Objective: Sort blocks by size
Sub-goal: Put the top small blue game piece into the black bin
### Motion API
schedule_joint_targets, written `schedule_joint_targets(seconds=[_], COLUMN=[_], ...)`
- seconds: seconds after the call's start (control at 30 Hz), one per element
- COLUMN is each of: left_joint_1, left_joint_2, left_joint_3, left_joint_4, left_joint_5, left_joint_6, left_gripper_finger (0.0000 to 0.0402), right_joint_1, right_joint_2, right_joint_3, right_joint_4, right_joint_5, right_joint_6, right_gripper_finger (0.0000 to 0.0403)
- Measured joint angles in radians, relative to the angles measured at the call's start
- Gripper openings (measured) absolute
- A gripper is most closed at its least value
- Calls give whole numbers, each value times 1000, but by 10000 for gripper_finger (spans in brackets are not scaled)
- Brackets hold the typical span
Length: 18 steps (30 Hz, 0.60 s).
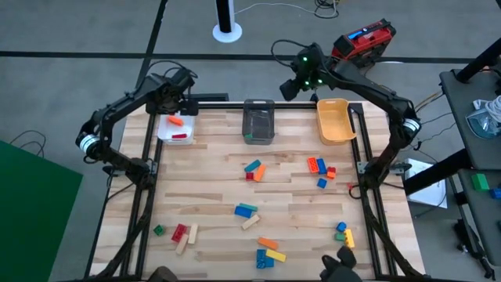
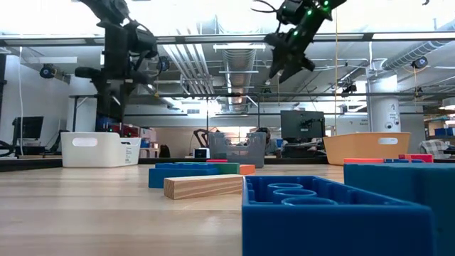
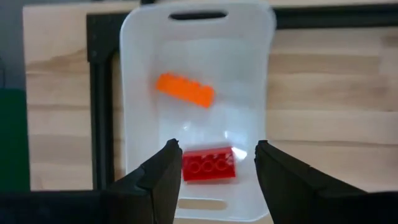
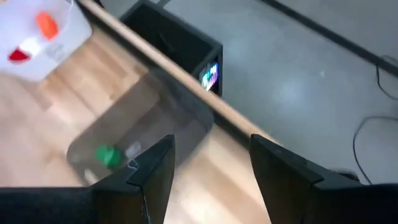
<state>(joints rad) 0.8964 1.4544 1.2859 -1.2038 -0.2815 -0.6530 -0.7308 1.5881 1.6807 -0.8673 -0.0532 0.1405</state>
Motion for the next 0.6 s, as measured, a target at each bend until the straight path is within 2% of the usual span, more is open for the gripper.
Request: schedule_joint_targets(seconds=[0.27,0.43,0.6], left_joint_1=[-68,-161,-283], left_joint_2=[0,0,0], left_joint_3=[125,162,175], left_joint_4=[15,60,77], left_joint_5=[10,12,38], left_joint_6=[37,31,-32], left_gripper_finger=[177,177,177], right_joint_1=[26,68,177], right_joint_2=[-57,-57,-55], right_joint_3=[1,1,-10], right_joint_4=[-285,-296,-336], right_joint_5=[0,-3,0], right_joint_6=[130,190,243], right_gripper_finger=[199,199,199])
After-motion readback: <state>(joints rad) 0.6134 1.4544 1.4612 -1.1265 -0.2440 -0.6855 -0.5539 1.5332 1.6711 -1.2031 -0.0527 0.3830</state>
